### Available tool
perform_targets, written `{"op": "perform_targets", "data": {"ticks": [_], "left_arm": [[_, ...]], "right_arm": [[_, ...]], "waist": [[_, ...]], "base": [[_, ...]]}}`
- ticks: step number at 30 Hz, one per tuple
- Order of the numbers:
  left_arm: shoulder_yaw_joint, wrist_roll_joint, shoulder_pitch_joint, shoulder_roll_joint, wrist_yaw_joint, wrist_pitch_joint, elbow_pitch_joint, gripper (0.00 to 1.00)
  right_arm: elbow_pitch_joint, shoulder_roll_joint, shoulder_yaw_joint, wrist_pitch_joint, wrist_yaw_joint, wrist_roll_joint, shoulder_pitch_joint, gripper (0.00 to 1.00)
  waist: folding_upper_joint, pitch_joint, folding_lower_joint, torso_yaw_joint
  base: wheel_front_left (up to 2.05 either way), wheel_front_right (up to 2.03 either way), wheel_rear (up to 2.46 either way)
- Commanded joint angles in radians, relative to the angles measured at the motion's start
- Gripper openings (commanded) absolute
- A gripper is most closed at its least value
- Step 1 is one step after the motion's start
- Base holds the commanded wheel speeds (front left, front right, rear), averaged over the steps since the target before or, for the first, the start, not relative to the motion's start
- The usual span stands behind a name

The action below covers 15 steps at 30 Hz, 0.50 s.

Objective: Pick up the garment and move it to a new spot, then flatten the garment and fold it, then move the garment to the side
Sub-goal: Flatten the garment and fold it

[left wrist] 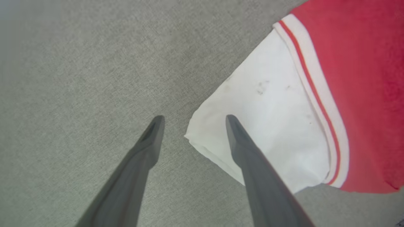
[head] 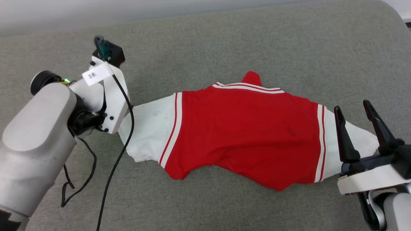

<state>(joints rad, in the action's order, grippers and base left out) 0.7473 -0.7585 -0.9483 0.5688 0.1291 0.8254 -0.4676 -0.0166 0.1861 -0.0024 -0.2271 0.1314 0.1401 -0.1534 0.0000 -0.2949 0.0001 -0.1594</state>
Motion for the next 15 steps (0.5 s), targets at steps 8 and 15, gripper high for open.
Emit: {"op": "perform_targets", "data": {"ticks": [8, 15], "left_arm": [[0.157, -0.024, -0.035, 0.046, 0.000, 0.047, -0.053, 1.00], [0.309, -0.068, 0.010, 0.067, 0.000, 0.048, -0.082, 0.83]], "right_arm": [[-0.025, -0.009, 0.012, -0.021, -0.001, 0.011, -0.048, 1.00], [-0.043, -0.005, 0.008, -0.032, -0.001, 0.019, -0.064, 1.00]], "waist": [[0.0000, -0.057, -0.0001, -0.042], [0.0000, -0.073, -0.0001, -0.051]], "base": [[0.00, 0.00, 0.00], [0.00, 0.00, 0.00]]}}
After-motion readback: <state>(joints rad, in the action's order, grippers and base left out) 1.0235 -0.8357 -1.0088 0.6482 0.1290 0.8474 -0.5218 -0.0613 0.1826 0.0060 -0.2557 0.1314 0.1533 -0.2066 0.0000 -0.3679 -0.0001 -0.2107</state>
